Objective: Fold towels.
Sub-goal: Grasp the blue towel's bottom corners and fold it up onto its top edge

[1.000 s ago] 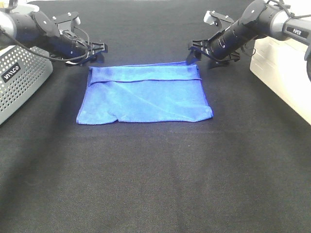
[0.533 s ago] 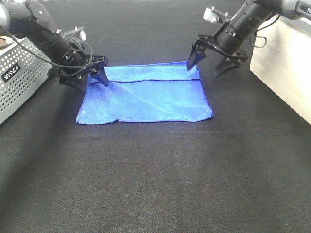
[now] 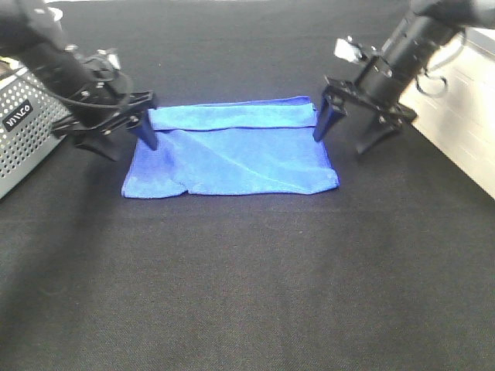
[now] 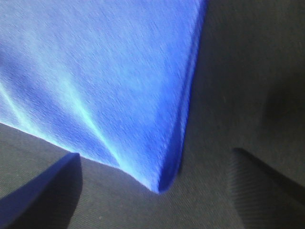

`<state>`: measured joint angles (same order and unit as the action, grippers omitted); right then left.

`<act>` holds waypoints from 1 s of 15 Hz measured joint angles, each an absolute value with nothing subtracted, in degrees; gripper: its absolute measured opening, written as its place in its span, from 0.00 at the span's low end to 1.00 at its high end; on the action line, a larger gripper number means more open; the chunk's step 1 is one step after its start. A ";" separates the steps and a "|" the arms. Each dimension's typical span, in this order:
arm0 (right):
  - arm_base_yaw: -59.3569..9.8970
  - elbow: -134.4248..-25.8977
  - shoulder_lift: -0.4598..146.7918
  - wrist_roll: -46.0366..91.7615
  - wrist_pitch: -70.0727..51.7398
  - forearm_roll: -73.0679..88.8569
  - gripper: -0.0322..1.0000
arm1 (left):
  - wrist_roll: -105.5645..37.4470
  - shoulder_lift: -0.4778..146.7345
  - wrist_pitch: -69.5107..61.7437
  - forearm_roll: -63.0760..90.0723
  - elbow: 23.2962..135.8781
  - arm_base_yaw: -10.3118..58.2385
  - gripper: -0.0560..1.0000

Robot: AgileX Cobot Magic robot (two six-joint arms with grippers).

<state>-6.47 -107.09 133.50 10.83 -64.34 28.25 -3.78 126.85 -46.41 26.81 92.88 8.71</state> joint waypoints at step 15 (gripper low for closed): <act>-6.88 -94.25 134.76 21.26 -52.31 40.85 0.48 | -11.29 128.46 -30.19 41.71 80.73 10.54 0.44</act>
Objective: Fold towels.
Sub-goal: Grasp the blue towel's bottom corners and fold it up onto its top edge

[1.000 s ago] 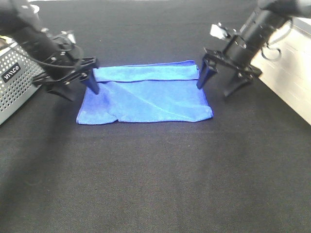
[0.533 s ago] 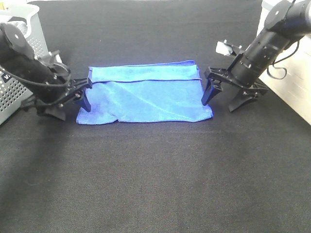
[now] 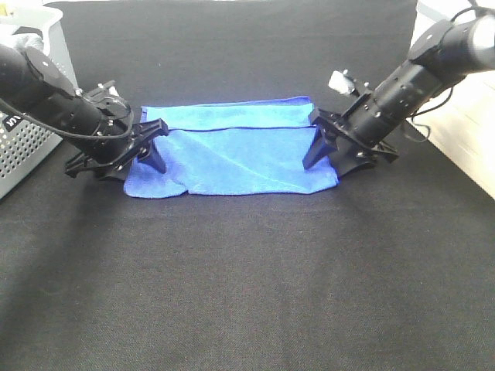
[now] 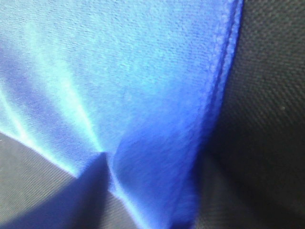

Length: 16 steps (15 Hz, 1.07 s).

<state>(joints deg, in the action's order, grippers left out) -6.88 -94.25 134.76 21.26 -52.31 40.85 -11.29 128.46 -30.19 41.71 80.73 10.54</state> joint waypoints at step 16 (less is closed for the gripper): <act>-6.88 -67.38 119.35 20.86 -50.71 40.39 0.03 | -11.40 114.59 -47.73 32.66 64.57 6.02 0.06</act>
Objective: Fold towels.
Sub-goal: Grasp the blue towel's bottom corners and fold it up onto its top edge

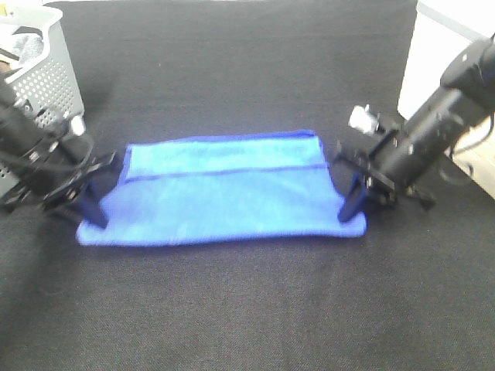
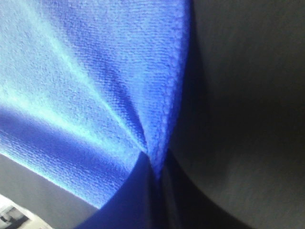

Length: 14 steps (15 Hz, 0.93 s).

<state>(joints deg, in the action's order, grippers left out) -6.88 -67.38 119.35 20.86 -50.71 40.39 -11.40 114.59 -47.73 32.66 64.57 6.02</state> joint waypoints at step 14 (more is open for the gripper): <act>-10.54 -83.08 122.90 18.56 -42.97 37.36 0.03 | -8.77 115.05 -37.24 32.77 75.00 5.96 0.06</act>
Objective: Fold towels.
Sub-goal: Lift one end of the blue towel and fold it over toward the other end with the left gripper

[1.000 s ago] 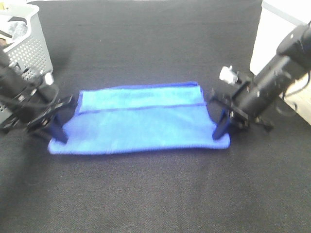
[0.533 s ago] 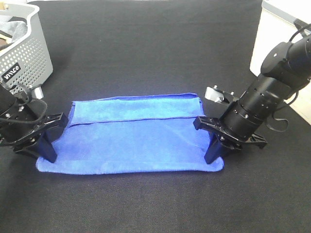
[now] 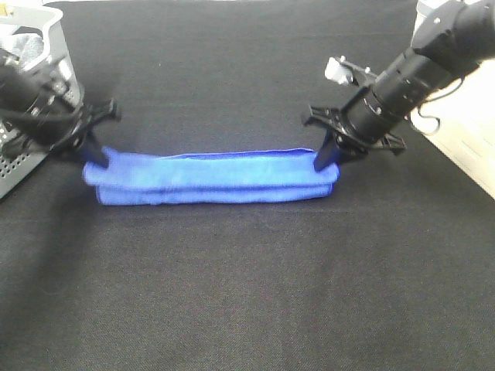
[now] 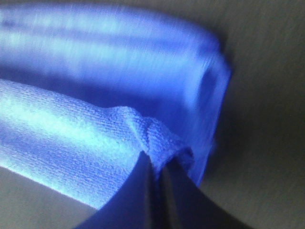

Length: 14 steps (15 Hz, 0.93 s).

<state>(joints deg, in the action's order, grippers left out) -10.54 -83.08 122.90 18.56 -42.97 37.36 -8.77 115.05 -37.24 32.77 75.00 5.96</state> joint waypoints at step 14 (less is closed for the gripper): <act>-8.82 -95.68 132.58 16.21 -49.10 35.24 0.86 | -6.70 126.68 -39.02 31.11 85.94 6.47 0.69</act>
<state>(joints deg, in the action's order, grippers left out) -8.82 -95.68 132.58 16.21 -49.10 35.24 -6.70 126.68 -39.02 31.11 85.94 6.47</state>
